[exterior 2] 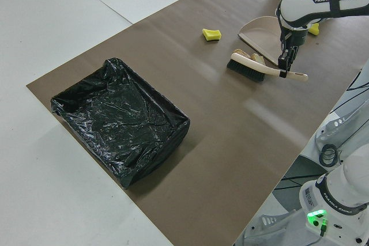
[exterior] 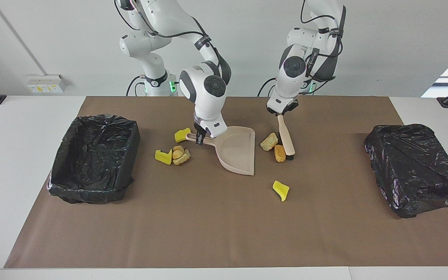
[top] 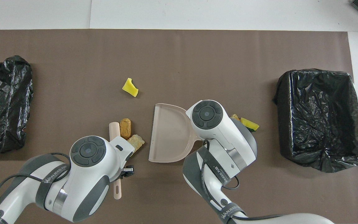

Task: Sweep and dump trash in bin
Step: 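Sweep the tan pieces into the dustpan with the left gripper's brush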

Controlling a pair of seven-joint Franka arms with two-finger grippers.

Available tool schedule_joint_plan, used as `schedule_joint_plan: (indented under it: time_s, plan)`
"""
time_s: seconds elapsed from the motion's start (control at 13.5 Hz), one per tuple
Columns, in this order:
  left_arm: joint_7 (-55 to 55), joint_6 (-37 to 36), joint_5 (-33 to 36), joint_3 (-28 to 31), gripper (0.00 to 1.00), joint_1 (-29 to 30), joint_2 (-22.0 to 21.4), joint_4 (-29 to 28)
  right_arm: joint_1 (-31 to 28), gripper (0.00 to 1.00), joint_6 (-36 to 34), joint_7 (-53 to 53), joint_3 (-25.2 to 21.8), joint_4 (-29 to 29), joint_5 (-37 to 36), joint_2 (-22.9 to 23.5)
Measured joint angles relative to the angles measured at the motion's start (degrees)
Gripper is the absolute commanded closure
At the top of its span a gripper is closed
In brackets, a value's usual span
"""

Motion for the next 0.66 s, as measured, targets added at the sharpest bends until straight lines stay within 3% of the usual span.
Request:
schedule_joint_plan:
  time_s: [0.66]
  plan:
    - [-0.35,2.11,-7.28,-0.09,1.00,-7.96,3.73,7.36,0.00,1.00,0.00,0.00,0.00,0.00,0.01,-0.02]
